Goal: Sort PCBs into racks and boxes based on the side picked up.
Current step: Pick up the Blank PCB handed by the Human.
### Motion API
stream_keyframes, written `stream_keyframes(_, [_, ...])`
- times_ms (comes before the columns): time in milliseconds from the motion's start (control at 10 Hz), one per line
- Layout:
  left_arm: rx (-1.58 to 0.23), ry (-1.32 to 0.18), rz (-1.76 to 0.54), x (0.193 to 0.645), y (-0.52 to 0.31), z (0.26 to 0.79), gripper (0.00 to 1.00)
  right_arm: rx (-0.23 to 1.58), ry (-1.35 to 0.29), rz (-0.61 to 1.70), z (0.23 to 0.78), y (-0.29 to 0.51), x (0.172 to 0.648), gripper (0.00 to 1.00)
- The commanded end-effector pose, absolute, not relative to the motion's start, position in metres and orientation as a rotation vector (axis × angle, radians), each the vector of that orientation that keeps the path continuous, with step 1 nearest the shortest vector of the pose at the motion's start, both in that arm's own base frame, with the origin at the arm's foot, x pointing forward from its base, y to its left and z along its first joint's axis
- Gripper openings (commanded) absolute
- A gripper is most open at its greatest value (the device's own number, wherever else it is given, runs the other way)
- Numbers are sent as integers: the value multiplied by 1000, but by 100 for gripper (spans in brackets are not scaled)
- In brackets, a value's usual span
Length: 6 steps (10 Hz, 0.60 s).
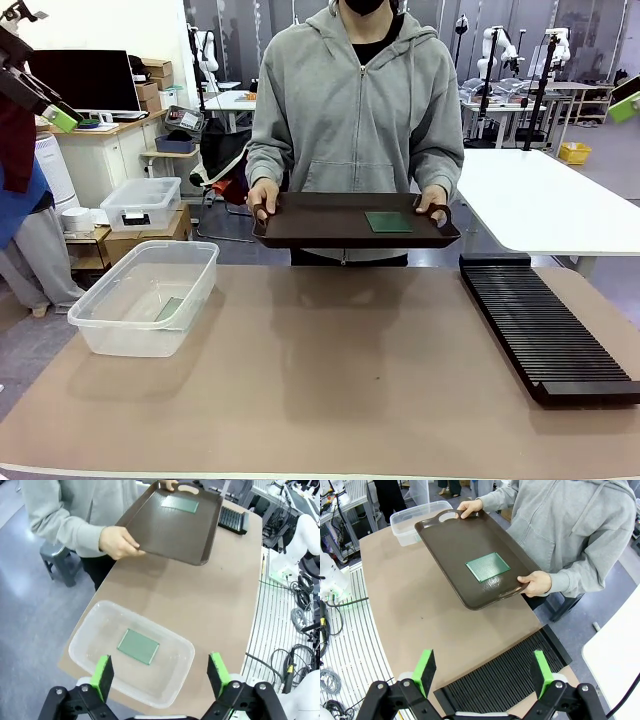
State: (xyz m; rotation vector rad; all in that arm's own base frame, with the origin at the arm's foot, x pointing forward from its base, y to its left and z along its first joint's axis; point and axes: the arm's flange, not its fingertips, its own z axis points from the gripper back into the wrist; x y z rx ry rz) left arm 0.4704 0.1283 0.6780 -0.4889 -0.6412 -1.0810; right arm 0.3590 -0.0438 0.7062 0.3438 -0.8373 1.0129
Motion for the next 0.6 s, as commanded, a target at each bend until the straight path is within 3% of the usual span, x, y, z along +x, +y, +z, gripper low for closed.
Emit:
stream_keyframes(0, [-523,-714,-1121,460,131,670,100,360,-841,1026,705,-43,359,100])
stream_keyframes(500, [-540,-797,-1058,452,125,671,100,360,-841,1026,705,-43,359,100])
